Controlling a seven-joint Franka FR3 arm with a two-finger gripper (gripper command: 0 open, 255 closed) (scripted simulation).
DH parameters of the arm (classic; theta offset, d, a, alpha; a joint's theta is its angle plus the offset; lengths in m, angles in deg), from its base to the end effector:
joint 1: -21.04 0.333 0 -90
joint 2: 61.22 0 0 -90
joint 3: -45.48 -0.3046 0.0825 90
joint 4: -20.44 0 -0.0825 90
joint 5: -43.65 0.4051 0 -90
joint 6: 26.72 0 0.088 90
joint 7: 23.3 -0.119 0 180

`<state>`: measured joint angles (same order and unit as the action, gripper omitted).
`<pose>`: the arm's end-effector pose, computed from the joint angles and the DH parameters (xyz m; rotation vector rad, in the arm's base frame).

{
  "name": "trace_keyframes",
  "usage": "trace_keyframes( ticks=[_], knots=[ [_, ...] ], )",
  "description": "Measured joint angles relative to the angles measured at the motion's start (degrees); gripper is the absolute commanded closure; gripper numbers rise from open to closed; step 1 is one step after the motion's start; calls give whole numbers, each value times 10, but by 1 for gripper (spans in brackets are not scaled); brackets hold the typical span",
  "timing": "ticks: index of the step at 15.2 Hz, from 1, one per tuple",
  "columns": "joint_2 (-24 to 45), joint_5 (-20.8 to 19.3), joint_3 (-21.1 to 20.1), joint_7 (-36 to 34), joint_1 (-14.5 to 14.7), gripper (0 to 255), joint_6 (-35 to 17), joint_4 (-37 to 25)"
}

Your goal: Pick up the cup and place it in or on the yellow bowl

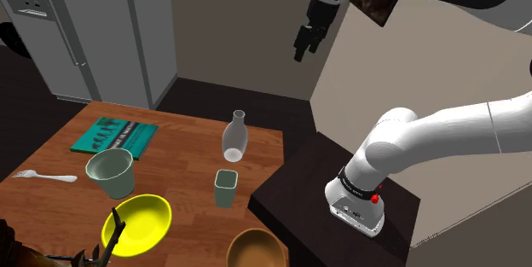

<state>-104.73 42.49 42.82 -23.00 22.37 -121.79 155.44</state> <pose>0.3517 0.0253 0.5692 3.0879 0.0993 0.0978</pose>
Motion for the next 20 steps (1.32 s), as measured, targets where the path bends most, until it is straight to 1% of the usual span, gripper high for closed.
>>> trace_keyframes(
  ticks=[2, 9, 14, 18, 20],
  knots=[
    [-2, 2, -2, -3, 2, 0, -6, 9],
    [-11, 36, -39, -40, 25, 0, -112, 118],
    [11, 69, -79, -76, 50, 0, -203, 184],
    [51, 92, -108, -98, 68, 0, -291, 228],
    [81, 105, -129, -116, 78, 0, -338, 242]
  ],
)
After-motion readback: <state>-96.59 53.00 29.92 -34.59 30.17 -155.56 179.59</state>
